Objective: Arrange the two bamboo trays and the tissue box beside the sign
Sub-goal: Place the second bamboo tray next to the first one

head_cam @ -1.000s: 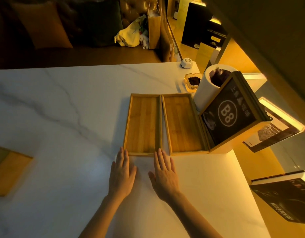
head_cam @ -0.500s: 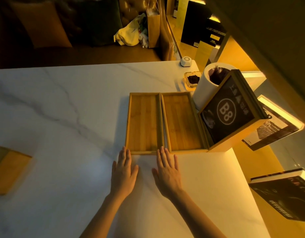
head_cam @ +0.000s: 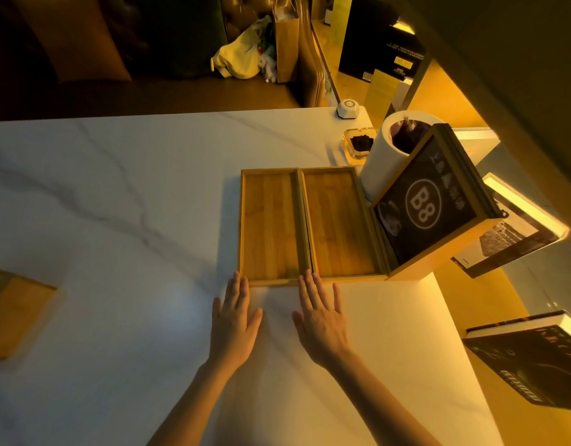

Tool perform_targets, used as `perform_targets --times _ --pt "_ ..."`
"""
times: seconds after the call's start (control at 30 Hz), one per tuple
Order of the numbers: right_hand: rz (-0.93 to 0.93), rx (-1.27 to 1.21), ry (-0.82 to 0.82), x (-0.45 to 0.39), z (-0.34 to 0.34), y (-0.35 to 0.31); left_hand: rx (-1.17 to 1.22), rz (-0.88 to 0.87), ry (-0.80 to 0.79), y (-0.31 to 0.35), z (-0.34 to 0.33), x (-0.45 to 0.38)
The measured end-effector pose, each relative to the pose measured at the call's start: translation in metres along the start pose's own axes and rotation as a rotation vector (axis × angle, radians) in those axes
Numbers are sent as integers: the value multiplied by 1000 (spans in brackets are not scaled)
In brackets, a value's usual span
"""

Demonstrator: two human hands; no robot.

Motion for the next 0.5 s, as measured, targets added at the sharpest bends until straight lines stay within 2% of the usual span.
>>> perform_targets --times 0.27,0.4,0.5 --pt "12 -14 -48 0 0 3 -8 -9 5 0 -2 1" --pt "68 -106 -9 -2 11 3 34 1 6 3 -1 1" --pt "73 -186 -48 -5 16 8 48 15 20 4 1 -1"
Point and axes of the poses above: each hand's wrist, its own x-axis away from the middle knuckle, its own z-axis out of the back of the hand, y = z × x, the point moved 3 cm from there along -x, towards the middle knuckle, and after that the axes turned 14 degrees about -z, right-handed, at the moved point
